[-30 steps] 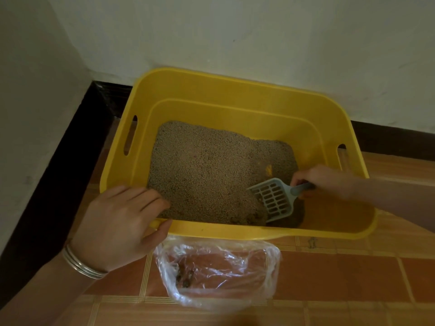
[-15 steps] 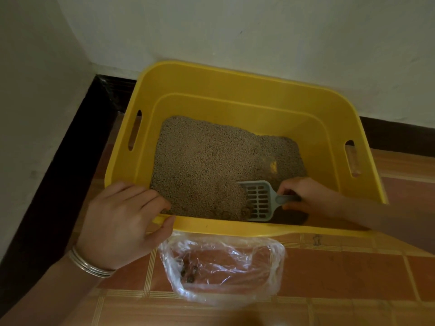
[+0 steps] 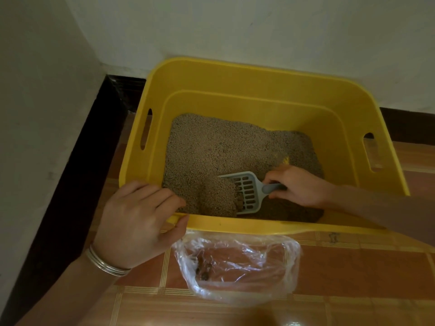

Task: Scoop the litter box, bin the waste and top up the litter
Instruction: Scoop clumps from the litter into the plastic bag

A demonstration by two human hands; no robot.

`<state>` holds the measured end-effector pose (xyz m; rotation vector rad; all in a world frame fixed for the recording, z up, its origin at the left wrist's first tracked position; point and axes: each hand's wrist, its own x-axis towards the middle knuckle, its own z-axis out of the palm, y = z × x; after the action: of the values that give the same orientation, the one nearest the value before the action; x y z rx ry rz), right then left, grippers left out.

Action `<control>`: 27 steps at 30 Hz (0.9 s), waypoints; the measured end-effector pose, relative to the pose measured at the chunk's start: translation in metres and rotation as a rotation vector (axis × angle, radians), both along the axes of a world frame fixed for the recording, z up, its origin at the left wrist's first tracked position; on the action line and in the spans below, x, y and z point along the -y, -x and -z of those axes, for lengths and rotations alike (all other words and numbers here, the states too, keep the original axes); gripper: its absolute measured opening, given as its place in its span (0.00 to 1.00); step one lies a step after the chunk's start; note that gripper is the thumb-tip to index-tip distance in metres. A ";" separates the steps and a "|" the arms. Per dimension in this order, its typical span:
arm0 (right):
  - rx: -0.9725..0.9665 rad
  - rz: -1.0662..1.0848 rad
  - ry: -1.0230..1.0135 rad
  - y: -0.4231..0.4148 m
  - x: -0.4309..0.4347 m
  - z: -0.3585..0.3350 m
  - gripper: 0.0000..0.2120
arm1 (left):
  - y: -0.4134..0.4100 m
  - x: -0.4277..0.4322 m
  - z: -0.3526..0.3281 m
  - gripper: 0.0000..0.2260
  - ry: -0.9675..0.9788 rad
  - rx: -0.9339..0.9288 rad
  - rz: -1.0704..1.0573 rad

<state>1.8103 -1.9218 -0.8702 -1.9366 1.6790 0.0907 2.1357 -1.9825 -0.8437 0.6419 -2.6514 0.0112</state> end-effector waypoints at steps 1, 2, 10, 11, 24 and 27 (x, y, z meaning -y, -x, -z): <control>0.007 0.000 0.002 -0.002 0.001 -0.001 0.08 | -0.002 0.002 -0.002 0.10 0.004 0.022 0.019; 0.016 0.000 0.005 -0.004 0.002 -0.001 0.07 | -0.005 0.004 -0.004 0.12 0.004 0.043 0.039; 0.060 -0.024 0.062 -0.025 0.010 0.002 0.09 | -0.015 0.008 -0.006 0.18 -0.038 0.033 0.051; 0.065 -0.023 0.064 -0.028 0.012 0.003 0.09 | -0.014 0.008 -0.005 0.18 -0.044 0.020 0.049; 0.329 0.103 -0.033 -0.074 0.048 0.016 0.09 | -0.017 0.007 -0.002 0.18 -0.068 0.018 0.019; 0.350 0.149 -0.077 -0.073 0.047 0.019 0.11 | -0.017 0.007 -0.001 0.18 -0.061 0.020 0.015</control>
<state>1.8836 -1.9686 -0.8891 -1.6529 1.5521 -0.2249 2.1526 -1.9898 -0.8422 0.6454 -2.6846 -0.0681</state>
